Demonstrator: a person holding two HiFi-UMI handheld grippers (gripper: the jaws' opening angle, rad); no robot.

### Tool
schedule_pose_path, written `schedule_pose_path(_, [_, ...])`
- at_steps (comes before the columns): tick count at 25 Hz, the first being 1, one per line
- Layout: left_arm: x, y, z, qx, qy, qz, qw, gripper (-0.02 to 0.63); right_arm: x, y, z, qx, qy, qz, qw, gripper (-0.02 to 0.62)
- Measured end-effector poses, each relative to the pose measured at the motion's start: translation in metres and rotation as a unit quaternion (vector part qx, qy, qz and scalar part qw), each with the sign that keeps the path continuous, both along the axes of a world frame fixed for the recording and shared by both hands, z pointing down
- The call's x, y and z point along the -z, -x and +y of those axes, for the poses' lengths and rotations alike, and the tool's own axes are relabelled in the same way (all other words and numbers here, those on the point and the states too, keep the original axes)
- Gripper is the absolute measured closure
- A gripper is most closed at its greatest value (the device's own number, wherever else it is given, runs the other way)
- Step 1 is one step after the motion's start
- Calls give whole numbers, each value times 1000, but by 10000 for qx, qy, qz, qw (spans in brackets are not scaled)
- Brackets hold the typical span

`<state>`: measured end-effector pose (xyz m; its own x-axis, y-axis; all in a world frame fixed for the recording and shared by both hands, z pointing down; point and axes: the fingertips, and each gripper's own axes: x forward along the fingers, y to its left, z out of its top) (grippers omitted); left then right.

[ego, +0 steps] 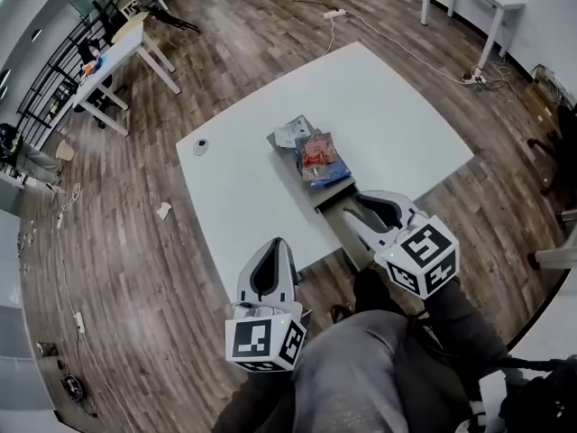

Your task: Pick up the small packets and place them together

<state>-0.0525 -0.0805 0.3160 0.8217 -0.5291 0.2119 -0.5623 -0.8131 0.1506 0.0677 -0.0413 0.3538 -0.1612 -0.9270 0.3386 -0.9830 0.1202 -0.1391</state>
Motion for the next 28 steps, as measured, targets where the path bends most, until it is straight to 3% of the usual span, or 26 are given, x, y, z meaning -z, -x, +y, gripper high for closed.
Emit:
schedule_pose_path(2, [7, -7, 5, -113, -162, 34, 9998, 611, 11, 25, 9, 119, -386, -517, 9978, 474])
schedule_pose_path(4, [17, -12, 9, -167, -317, 72, 9993, 612, 28, 41, 14, 181, -742, -767, 9941, 518])
schedule_pose_path(6, [28, -14, 12, -143, -465, 104, 9988, 611, 46, 49, 17, 185, -1047, -830, 9909, 584])
schedule_pose_path(10, [45, -11, 13, -46, -705, 141, 9974, 611, 72, 57, 19, 187, -1454, -821, 9858, 589])
schedule_pose_path(28, [66, -6, 15, 4, -936, 281, 9952, 611, 94, 82, 19, 373, -1683, -456, 9840, 589])
